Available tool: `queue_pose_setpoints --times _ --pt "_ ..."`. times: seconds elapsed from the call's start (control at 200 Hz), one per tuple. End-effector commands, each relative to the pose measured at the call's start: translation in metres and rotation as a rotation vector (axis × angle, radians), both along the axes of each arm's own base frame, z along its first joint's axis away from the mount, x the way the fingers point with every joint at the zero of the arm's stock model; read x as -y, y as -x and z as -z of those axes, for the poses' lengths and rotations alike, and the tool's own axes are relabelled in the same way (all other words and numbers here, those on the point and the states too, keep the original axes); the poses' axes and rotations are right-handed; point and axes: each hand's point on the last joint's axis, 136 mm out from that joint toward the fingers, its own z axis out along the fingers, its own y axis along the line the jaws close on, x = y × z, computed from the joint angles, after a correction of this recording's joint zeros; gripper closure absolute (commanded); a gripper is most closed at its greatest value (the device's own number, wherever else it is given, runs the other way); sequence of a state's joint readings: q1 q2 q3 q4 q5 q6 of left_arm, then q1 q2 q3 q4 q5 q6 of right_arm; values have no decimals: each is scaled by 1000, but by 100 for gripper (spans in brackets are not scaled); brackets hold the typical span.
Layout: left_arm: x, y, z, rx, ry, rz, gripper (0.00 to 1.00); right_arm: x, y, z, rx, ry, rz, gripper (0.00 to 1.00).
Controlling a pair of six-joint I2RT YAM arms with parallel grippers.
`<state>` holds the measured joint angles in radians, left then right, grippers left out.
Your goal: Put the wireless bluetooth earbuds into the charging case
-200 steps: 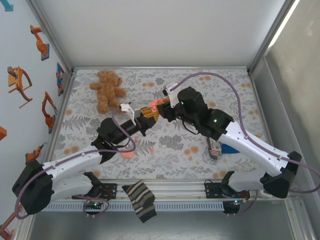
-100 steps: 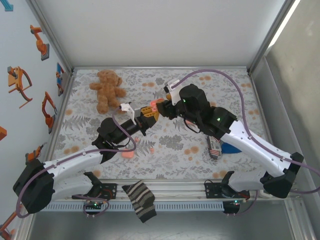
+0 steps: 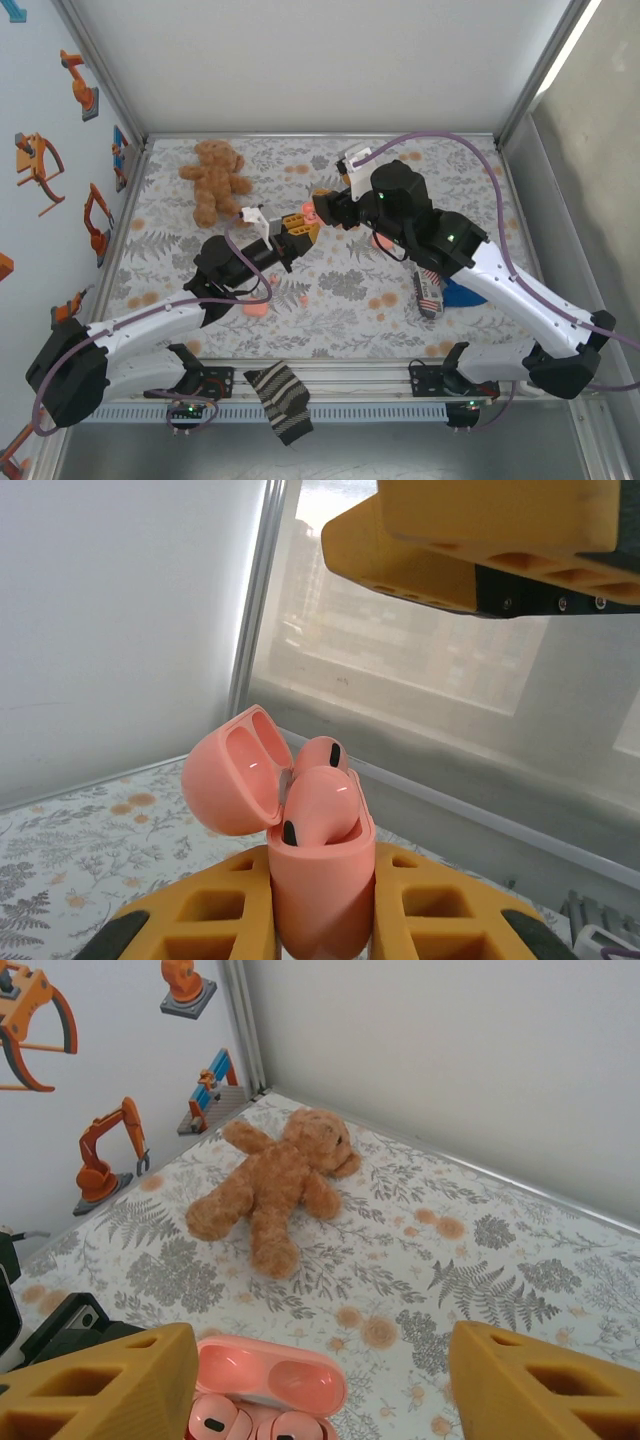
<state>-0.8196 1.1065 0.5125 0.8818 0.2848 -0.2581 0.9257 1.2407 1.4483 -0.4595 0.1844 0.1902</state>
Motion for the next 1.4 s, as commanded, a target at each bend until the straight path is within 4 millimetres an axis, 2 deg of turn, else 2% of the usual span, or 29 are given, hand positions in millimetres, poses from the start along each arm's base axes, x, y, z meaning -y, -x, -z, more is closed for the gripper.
queue_pose_setpoints --times 0.0,0.085,0.265,0.371,0.511,0.816,1.082,1.297,1.392 --pt "-3 7 -24 74 51 12 100 19 2 -19 59 -31 56 25" --pt "-4 8 -24 79 53 7 100 24 2 -17 78 -42 75 14" --pt "-8 9 -25 80 52 -3 100 28 0 -3 79 -37 94 1" --pt "-11 12 -25 82 50 -3 100 27 0 4 63 -57 78 0" --pt "-16 18 -26 97 53 1 100 31 -3 10 -43 -189 6 0" --pt "-32 24 -19 97 27 -38 100 40 4 -5 -158 -419 -148 0" --pt "-39 39 -27 146 18 -11 100 20 11 0 -244 -441 -271 0" --pt "-36 48 -33 168 23 35 100 -10 32 -2 -322 -449 -494 0" --pt "-33 48 -33 168 26 49 100 -16 39 -5 -314 -455 -542 0"
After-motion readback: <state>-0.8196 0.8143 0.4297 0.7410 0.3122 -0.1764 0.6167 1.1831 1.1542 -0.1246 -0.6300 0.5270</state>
